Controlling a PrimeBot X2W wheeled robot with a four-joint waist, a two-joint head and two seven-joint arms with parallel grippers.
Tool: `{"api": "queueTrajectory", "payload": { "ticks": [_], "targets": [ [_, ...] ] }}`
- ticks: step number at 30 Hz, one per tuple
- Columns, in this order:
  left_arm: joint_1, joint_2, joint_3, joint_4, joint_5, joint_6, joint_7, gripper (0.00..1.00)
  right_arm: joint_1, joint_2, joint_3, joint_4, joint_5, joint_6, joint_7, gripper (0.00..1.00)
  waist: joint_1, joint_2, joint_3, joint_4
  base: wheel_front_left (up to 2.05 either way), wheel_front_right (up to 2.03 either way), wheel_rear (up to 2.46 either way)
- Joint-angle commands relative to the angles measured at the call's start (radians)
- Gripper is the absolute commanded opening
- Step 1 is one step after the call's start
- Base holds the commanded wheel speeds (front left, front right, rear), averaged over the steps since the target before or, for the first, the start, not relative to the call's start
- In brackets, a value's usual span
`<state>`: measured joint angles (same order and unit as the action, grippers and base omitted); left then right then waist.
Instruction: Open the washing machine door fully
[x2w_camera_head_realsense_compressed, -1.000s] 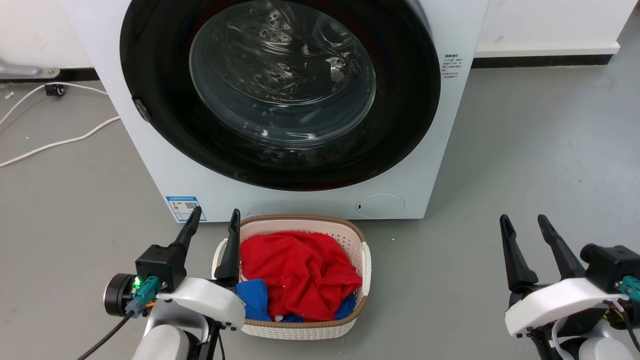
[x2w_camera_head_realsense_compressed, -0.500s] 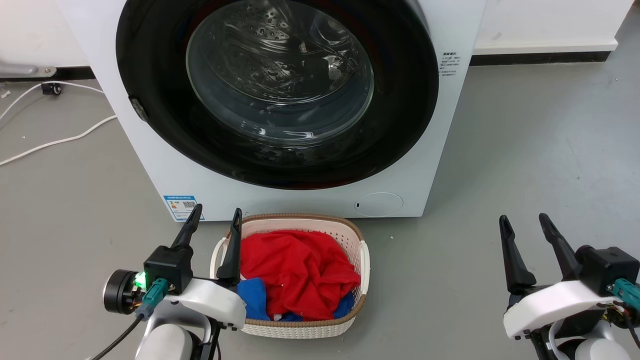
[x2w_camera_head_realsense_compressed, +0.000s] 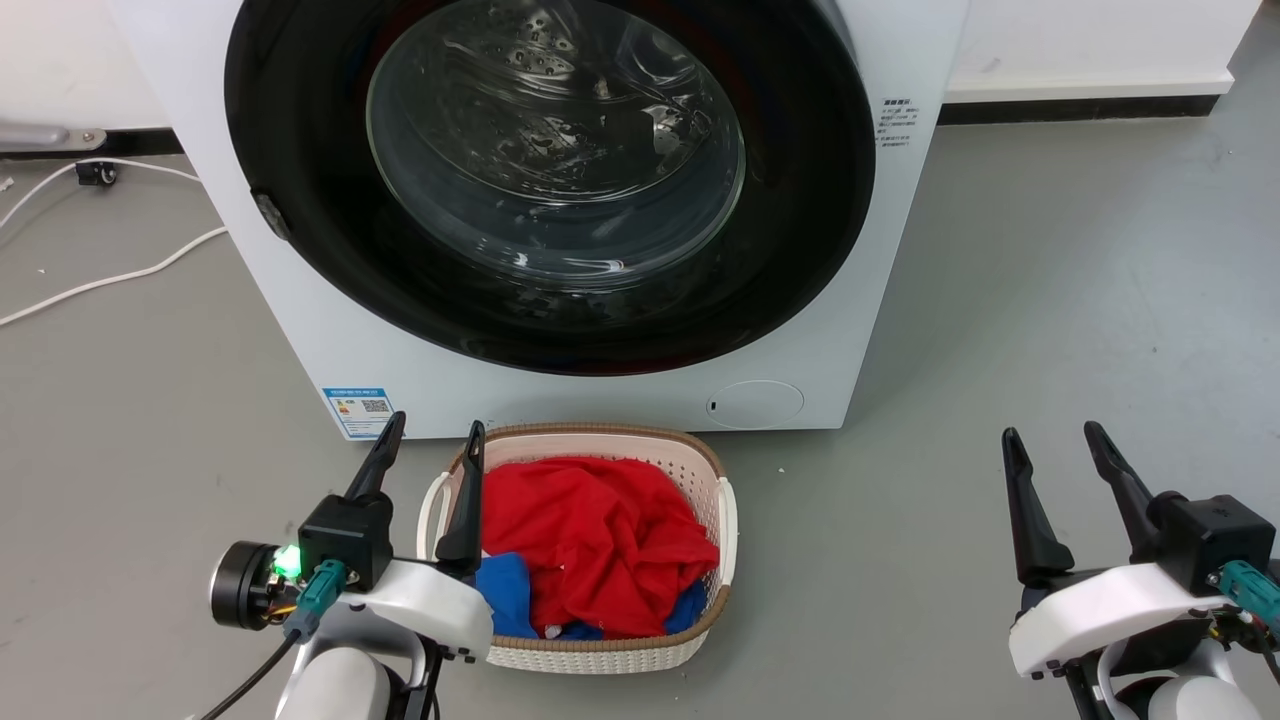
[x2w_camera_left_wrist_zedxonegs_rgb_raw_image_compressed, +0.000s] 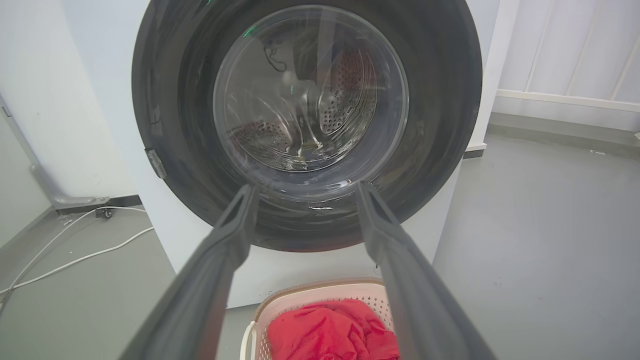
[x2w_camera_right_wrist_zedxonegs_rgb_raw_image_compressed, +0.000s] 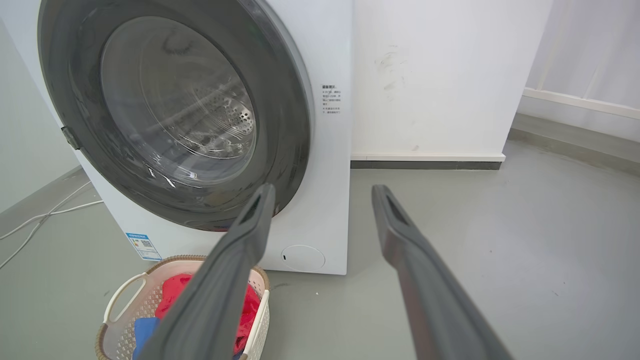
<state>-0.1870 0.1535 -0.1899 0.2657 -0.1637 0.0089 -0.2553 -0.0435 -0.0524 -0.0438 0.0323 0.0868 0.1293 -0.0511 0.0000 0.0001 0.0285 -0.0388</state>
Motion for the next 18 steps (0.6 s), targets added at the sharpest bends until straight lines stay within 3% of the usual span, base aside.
{"api": "queueTrajectory", "payload": {
  "ticks": [1,18],
  "targets": [
    [-0.011,-0.001,0.003,0.006,0.013,0.0,-0.006,1.0,-0.006,0.003,-0.002,-0.001,-0.014,0.002,-0.006,1.0,0.0,-0.0001,-0.001,-0.001,0.0,0.0,0.0],
    [-0.01,-0.021,0.02,0.058,-0.008,0.001,-0.01,1.0,-0.009,0.003,-0.016,0.018,0.004,0.002,-0.024,1.0,0.0,-0.0001,-0.003,0.002,0.0,0.0,0.0]
  ]
}}
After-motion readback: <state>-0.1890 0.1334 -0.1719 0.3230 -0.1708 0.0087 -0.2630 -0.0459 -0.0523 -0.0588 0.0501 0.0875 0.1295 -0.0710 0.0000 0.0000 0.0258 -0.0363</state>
